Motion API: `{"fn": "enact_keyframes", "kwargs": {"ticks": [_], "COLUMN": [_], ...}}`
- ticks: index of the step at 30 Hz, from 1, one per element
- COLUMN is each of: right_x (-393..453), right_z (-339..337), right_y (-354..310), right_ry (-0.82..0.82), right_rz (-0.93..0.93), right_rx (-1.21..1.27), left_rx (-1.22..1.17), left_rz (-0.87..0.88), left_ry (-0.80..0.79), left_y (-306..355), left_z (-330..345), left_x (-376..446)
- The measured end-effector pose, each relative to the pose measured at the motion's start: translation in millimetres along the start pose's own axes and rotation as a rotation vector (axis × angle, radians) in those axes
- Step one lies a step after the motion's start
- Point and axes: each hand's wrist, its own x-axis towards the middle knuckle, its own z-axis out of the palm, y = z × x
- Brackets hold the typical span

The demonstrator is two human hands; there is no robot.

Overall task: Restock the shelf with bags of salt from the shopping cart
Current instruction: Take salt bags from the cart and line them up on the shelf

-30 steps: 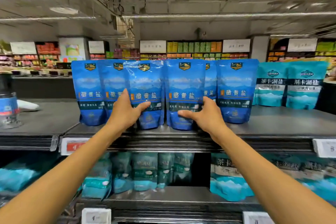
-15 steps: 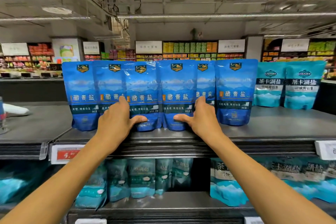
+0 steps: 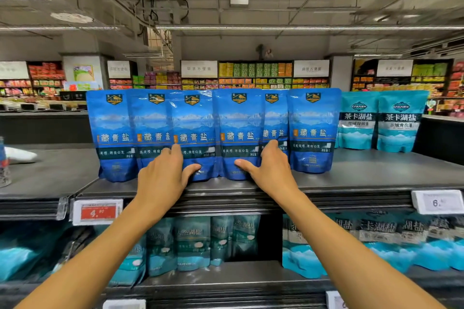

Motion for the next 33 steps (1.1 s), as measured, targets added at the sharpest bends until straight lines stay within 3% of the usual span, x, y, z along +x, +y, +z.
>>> {"fn": "enact_keyframes", "kwargs": {"ticks": [7,12,15,20,25,29,33], "right_x": [-11.1,-54.6,-102.9,-208.8,-332.0,-437.2,-539.7], "right_z": [-10.4,-41.3,-64.4,-97.6,-140.4,-180.8,-221.0], "right_y": [6.6,24.9,47.4,109.2,176.0,227.4,283.4], "right_ry": [0.113,0.268,0.274,0.286,0.451,0.606,0.761], "right_rz": [-0.027,-0.241,-0.251,-0.019,0.391,0.706,0.939], "right_rx": [0.055,0.172,0.24,0.142,0.052,-0.046,-0.095], "left_rx": [-0.116,-0.61,-1.003,-1.326,-1.47,-1.468,-1.355], "left_rz": [0.015,-0.008,0.019,0.12,0.208,0.368,0.509], "left_ry": [0.16,0.238,0.166,-0.227,-0.73,-1.112,-1.391], "left_y": [1.2,23.2,58.7,147.0,262.6,358.1,455.0], "left_z": [-4.7,-17.9,-12.4,28.5,69.7,86.8,95.2], "left_x": [-12.4,-44.2,-78.2,-148.1,-226.3,-304.3,-390.7]}}
